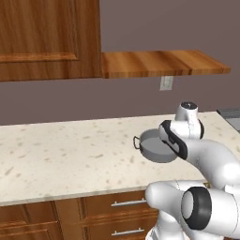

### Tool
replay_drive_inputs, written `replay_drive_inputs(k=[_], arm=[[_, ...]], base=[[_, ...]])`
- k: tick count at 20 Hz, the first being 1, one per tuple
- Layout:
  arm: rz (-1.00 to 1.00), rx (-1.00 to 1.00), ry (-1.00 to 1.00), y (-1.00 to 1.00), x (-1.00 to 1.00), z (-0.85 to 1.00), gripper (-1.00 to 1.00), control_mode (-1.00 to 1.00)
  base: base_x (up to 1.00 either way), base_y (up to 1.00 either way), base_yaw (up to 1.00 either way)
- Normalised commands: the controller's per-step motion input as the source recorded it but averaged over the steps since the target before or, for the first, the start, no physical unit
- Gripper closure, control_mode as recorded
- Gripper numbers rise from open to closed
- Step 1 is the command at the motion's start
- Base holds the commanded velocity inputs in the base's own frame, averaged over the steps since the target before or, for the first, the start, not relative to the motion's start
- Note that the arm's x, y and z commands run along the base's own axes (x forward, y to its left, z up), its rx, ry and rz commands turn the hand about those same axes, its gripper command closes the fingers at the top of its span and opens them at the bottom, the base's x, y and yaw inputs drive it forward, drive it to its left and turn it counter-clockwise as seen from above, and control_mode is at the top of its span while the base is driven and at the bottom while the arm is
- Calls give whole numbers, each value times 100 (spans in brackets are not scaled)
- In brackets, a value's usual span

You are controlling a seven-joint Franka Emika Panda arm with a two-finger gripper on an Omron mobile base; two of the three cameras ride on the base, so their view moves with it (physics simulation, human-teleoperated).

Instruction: Pick the kettle from the cabinet and place it on a stove burner. Then pick the pot from the counter and place it on another stove burner. Finally, turn both burners on.

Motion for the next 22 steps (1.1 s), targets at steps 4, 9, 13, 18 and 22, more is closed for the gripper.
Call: replay_drive_inputs(k=[4, 9, 13, 18, 22], arm=[[0, 0, 0, -11, 26, -23, -100, -100], [0, 0, 0, -12, 22, -25, -100, -100], [0, 0, 0, -10, 1, -23, -100, -100], [-1, 0, 0, -3, 0, -23, -100, -100], [-1, 0, 0, -1, 4, -31, -100, -100]], base=[[0, 0, 0], [0, 0, 0], [0, 0, 0], [0, 0, 0], [0, 0, 0]])
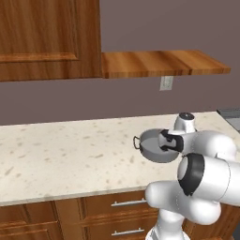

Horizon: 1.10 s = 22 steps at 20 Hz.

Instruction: Pick the kettle from the cabinet and place it on a stove burner. Then pick the pot from the counter and place it on another stove burner. Finally, turn both burners on.

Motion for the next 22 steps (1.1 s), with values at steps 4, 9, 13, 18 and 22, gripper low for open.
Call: replay_drive_inputs(k=[4, 9, 13, 18, 22], arm=[[-2, 0, 0, 0, 22, -34, -100, -100], [-2, 0, 0, 0, 22, -28, 100, -100], [-3, 0, 0, 0, 10, -14, 100, -100], [-2, 0, 0, 0, 0, -1, 100, -100], [-1, 0, -1, 0, -4, 5, 100, -100]], base=[[0, 0, 0], [0, 0, 0], [0, 0, 0], [0, 0, 0], [0, 0, 0]])
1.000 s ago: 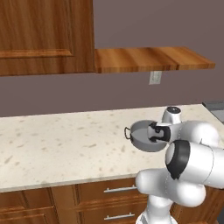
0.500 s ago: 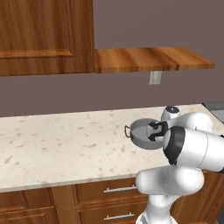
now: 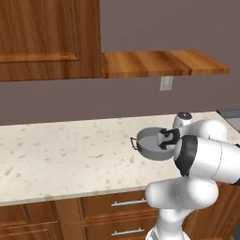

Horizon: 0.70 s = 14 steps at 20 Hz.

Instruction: Pick the kettle from the cabinet and place it on a stove burner. Then pick the pot from the counter and place it on another stove burner. Finally, turn both burners on.

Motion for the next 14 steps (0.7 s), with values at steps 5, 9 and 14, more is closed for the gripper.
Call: replay_drive_inputs(k=[5, 9, 14], arm=[[0, 0, -9, 0, -24, 40, 100, -100], [-2, 0, -12, 0, -43, 60, 100, -100], [-1, -5, -1, 0, -48, 68, 100, -100]], base=[[0, 0, 0], [0, 0, 0], [0, 0, 0]])
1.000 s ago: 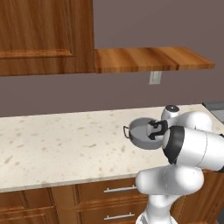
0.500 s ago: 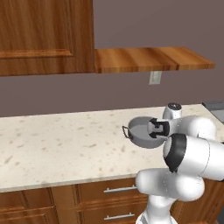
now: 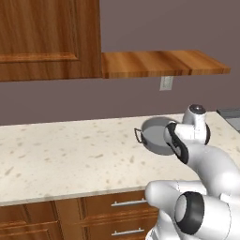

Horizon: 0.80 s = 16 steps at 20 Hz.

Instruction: Pick the kettle from the cabinet and place it on a stove burner. Then pick the pot from the counter and place it on another stove burner. Finally, turn both burners on.

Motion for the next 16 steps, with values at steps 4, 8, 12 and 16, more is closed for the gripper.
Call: replay_drive_inputs(k=[4, 8, 12, 16], arm=[[0, -8, 0, 0, -57, 68, 100, -100], [0, -5, 0, 0, -56, 67, 100, -100], [0, 0, 0, 0, -54, 42, 100, -100], [0, 7, 6, 0, -26, 20, 100, -100]], base=[[0, 0, 0], [0, 0, 0], [0, 0, 0], [0, 0, 0]])
